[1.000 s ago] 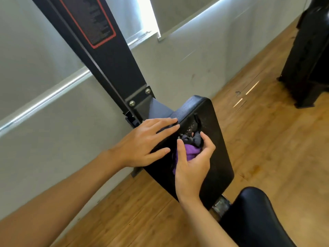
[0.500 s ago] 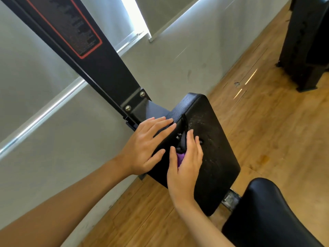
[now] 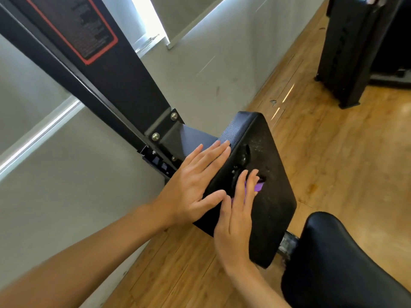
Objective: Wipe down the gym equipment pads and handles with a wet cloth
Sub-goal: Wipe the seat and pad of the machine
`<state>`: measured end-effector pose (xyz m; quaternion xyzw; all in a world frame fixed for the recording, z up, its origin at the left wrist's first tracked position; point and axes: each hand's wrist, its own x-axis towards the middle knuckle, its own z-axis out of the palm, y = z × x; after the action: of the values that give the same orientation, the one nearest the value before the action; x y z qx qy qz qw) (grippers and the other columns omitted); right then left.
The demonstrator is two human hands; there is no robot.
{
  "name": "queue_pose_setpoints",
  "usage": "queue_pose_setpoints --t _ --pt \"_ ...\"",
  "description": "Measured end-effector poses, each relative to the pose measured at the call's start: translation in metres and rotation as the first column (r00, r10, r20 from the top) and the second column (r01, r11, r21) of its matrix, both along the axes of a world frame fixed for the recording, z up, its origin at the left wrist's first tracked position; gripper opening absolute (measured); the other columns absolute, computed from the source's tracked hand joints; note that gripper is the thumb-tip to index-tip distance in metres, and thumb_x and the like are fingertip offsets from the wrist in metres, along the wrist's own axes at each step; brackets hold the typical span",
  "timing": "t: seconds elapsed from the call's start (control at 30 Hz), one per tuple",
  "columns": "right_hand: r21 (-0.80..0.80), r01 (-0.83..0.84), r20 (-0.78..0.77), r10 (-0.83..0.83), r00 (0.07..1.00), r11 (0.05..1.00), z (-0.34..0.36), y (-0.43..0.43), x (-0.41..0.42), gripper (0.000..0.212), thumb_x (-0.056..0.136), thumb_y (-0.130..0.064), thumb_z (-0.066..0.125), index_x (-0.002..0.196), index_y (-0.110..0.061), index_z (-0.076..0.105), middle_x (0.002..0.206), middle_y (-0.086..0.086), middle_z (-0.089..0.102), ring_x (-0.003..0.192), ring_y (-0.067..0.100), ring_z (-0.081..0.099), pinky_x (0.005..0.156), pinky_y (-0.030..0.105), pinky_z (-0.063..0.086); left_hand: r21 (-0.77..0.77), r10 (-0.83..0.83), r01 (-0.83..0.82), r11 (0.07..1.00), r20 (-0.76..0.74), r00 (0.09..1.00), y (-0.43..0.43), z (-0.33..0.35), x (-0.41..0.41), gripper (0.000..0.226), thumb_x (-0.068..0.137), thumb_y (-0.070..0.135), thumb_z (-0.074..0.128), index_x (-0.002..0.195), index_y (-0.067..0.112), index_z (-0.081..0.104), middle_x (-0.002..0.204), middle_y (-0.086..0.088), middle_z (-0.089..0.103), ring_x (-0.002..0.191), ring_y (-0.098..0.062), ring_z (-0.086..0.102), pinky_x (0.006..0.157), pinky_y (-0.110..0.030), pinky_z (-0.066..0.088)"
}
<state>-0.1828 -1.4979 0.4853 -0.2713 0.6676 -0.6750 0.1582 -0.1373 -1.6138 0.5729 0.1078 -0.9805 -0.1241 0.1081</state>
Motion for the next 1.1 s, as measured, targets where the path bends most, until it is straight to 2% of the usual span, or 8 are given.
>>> queue_pose_setpoints --t 0.13,0.33,0.4,0.5,0.63,0.73,0.9,1.1 --pt "-0.061 0.003 -0.009 -0.004 1.0 0.998 0.017 -0.03 -0.049 0.061 0.109 -0.036 0.031 0.161 -0.023 0.002 0.169 -0.013 0.0 0.156 0.006 -0.006 0.128 0.026 0.005 0.043 -0.028 0.027 0.999 0.024 0.999 -0.003 0.0 -0.002 0.088 0.103 0.067 0.015 0.162 0.003 0.026 0.172 -0.008 0.022 0.16 -0.019 0.016 0.128 -0.055 0.016" --pt "0.035 0.127 0.068 -0.129 0.989 0.991 0.025 -0.076 -0.129 0.056 0.109 -0.031 0.031 0.162 -0.023 0.017 0.171 0.001 0.012 0.158 0.019 -0.001 0.126 0.058 0.0 0.048 -0.007 0.005 0.999 0.037 0.999 -0.003 -0.001 -0.001 0.089 0.103 0.069 0.014 0.161 0.003 0.028 0.171 -0.008 0.024 0.159 -0.02 0.02 0.127 -0.058 0.017" --pt "-0.068 0.12 0.121 -0.111 0.986 0.99 0.02 -0.062 -0.103 0.052 0.106 -0.025 0.036 0.158 -0.021 0.029 0.17 0.005 0.018 0.158 0.019 0.008 0.127 0.052 0.018 0.06 -0.005 0.003 0.998 0.043 0.999 -0.002 -0.001 0.0 0.091 0.102 0.07 0.014 0.161 0.003 0.028 0.171 -0.008 0.024 0.159 -0.021 0.02 0.127 -0.058 0.017" --pt "-0.048 0.028 -0.012 -0.029 1.0 0.998 -0.002 -0.021 -0.039 0.056 0.108 -0.027 0.033 0.162 -0.02 0.019 0.172 -0.003 0.007 0.158 0.01 0.001 0.128 0.036 0.016 0.064 -0.006 0.003 0.998 0.046 0.999 0.0 0.0 0.0 0.09 0.103 0.07 0.016 0.161 0.002 0.028 0.171 -0.008 0.023 0.159 -0.022 0.019 0.128 -0.056 0.016" --pt "0.08 -0.013 -0.226 0.03 0.974 0.997 -0.029 0.01 0.004 0.057 0.111 -0.039 0.023 0.16 -0.04 -0.006 0.171 -0.011 -0.002 0.159 0.017 0.001 0.127 0.051 0.016 0.068 0.012 -0.016 0.998 0.058 0.998 0.003 0.001 -0.002 0.091 0.102 0.07 0.016 0.161 0.002 0.028 0.171 -0.009 0.023 0.159 -0.022 0.019 0.127 -0.058 0.017" --pt "0.049 0.02 -0.276 -0.006 0.961 0.999 -0.009 -0.024 -0.042 0.054 0.111 -0.033 0.024 0.161 -0.018 0.011 0.17 0.011 0.012 0.158 0.028 0.004 0.126 0.058 0.015 0.064 0.002 -0.005 0.998 0.048 0.999 0.003 0.002 -0.003 0.09 0.103 0.069 0.017 0.161 0.001 0.027 0.171 -0.01 0.022 0.16 -0.023 0.019 0.127 -0.058 0.016" --pt "0.106 0.184 -0.086 -0.175 0.981 0.977 0.041 -0.091 -0.15 0.05 0.11 -0.025 0.028 0.156 -0.006 0.036 0.167 0.013 0.027 0.157 0.026 0.016 0.128 0.043 0.011 0.076 0.013 -0.016 0.997 0.049 0.999 0.004 0.0 -0.004 0.091 0.102 0.069 0.015 0.16 0.0 0.028 0.171 -0.011 0.023 0.159 -0.023 0.021 0.126 -0.06 0.018" --pt "-0.046 0.11 -0.136 -0.115 0.984 0.993 0.014 -0.037 -0.046 0.054 0.106 -0.016 0.03 0.158 -0.006 0.016 0.168 0.011 0.02 0.158 0.022 0.013 0.128 0.048 0.015 0.079 -0.007 0.004 0.997 0.035 0.999 0.001 0.001 -0.002 0.088 0.103 0.067 0.02 0.16 0.0 0.03 0.171 -0.012 0.023 0.159 -0.024 0.02 0.127 -0.058 0.018"
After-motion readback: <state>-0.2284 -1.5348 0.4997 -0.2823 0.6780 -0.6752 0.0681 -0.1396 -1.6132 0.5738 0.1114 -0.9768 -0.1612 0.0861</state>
